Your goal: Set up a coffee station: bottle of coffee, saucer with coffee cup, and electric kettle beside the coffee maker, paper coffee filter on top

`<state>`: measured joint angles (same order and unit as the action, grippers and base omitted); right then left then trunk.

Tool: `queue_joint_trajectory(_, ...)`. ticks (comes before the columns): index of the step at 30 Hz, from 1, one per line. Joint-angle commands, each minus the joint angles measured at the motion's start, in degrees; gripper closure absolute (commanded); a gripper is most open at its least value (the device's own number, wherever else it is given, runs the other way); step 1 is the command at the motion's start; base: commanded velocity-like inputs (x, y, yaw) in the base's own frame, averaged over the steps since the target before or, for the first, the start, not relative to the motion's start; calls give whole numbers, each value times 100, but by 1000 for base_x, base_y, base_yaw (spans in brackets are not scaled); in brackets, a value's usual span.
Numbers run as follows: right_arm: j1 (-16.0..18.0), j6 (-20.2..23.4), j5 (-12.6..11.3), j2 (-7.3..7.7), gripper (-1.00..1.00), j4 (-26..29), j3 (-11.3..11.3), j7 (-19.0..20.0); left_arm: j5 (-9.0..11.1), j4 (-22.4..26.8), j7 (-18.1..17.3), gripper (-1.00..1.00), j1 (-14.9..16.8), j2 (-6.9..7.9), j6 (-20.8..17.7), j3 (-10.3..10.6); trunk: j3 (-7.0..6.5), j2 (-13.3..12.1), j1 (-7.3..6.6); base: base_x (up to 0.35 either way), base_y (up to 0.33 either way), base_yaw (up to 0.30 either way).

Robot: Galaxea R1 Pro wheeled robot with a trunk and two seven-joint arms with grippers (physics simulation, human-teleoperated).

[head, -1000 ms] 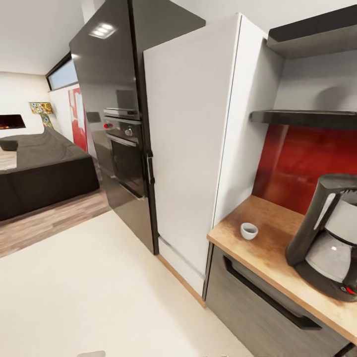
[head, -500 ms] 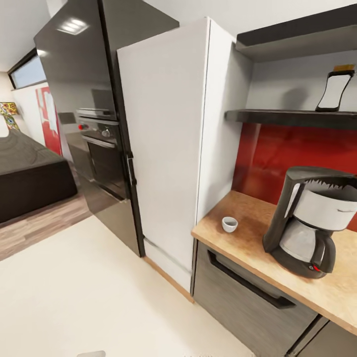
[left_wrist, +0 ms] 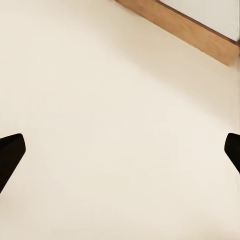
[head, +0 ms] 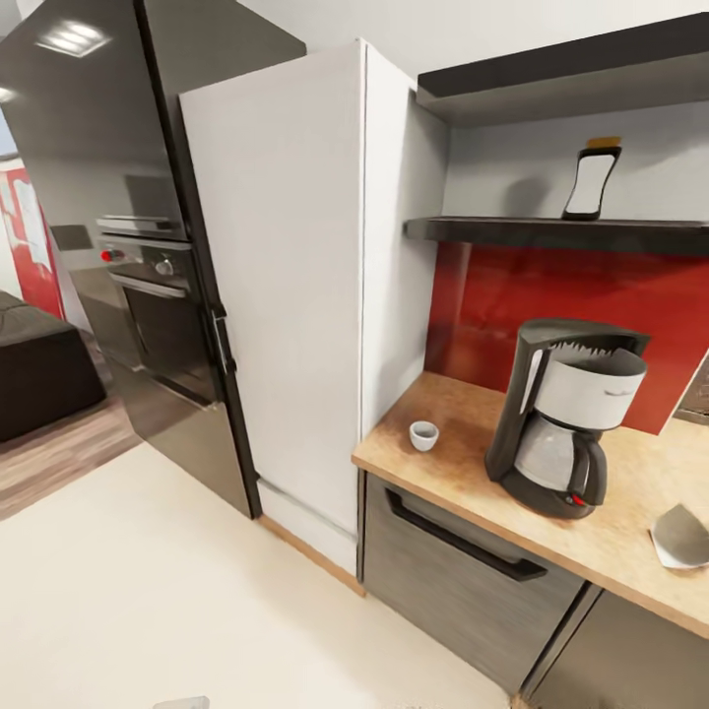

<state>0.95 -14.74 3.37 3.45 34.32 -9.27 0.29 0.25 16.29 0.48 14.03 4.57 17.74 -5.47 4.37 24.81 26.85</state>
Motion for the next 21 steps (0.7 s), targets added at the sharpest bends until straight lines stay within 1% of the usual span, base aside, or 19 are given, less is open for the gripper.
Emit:
queue_joint_trajectory(1,5,-16,35,-3,-100,-5,-15,2,2,-3,5,-100,3,0,19,-8,12,11,3,0,1,-263)
queue_joint_trajectory(17,4,-13,37,-3,-100,-3,-14,2,2,0,5,-100,3,0,14,-15,12,11,3,0,0,-263)
queue_joint_trajectory(21,4,-14,33,-3,-100,-4,-13,-2,-24,5,1,-100,2,7,-22,-10,12,11,3,0,0,-263)
